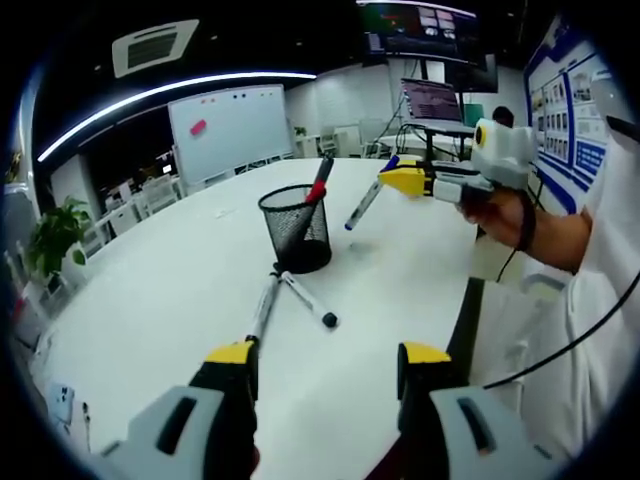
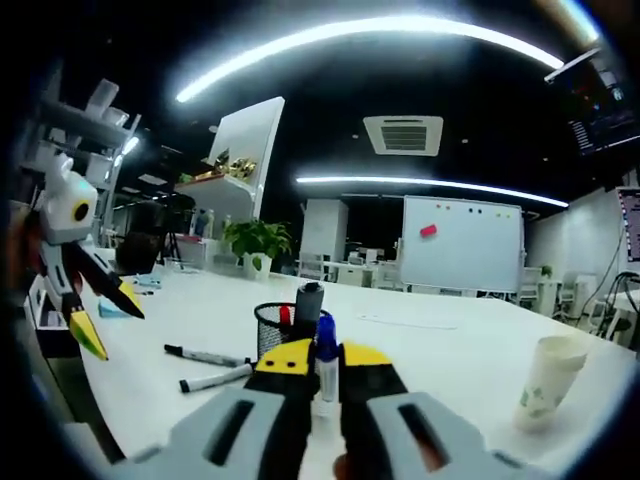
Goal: Place the scattered laser pointers and whiteboard markers into the pen holder and stack the scattered paper cups together
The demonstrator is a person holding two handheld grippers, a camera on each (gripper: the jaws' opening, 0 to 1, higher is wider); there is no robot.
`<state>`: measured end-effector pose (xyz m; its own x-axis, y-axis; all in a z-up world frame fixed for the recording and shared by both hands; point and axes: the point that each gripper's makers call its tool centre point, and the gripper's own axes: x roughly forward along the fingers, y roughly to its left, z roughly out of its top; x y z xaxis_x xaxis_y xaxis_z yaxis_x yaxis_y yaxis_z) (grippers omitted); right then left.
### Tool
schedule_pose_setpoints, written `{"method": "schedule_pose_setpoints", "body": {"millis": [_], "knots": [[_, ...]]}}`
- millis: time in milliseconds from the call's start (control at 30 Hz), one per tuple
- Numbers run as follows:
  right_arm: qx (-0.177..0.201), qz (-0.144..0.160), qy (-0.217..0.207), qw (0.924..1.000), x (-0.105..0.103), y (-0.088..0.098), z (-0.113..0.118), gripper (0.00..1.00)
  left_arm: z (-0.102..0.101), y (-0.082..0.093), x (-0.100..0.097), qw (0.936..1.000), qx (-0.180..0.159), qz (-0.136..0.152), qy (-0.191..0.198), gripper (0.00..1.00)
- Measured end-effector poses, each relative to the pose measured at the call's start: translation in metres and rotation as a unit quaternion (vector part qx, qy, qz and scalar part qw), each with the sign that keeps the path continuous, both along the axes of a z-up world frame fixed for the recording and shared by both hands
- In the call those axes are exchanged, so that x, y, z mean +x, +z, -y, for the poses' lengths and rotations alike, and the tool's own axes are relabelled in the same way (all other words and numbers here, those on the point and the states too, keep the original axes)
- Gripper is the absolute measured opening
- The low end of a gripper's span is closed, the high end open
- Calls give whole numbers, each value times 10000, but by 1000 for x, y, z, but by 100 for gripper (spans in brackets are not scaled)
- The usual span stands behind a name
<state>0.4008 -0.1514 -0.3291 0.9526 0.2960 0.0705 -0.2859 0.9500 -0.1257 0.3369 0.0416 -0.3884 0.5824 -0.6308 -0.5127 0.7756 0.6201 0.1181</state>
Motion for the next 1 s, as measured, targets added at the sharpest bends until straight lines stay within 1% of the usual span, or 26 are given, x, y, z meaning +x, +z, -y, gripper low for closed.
{"method": "schedule_pose_setpoints", "body": {"millis": [200,367,700,967,1000], "knots": [[6,6,33,10000,0,2,1,9,1,-1,0,10000,3,-10,-3,57],[107,-63,116,9999,1,7,3,9,1,0,-1,10000,-1,-7,-5,57],[125,20,207,9997,1,16,2,9,0,-2,-1,10000,8,-22,9,57],[89,23,247,9997,3,17,1,9,1,-2,-1,10000,-4,-18,4,57],[102,-61,284,9995,4,14,0,9,1,-2,-1,10000,-1,-17,1,57]]}}
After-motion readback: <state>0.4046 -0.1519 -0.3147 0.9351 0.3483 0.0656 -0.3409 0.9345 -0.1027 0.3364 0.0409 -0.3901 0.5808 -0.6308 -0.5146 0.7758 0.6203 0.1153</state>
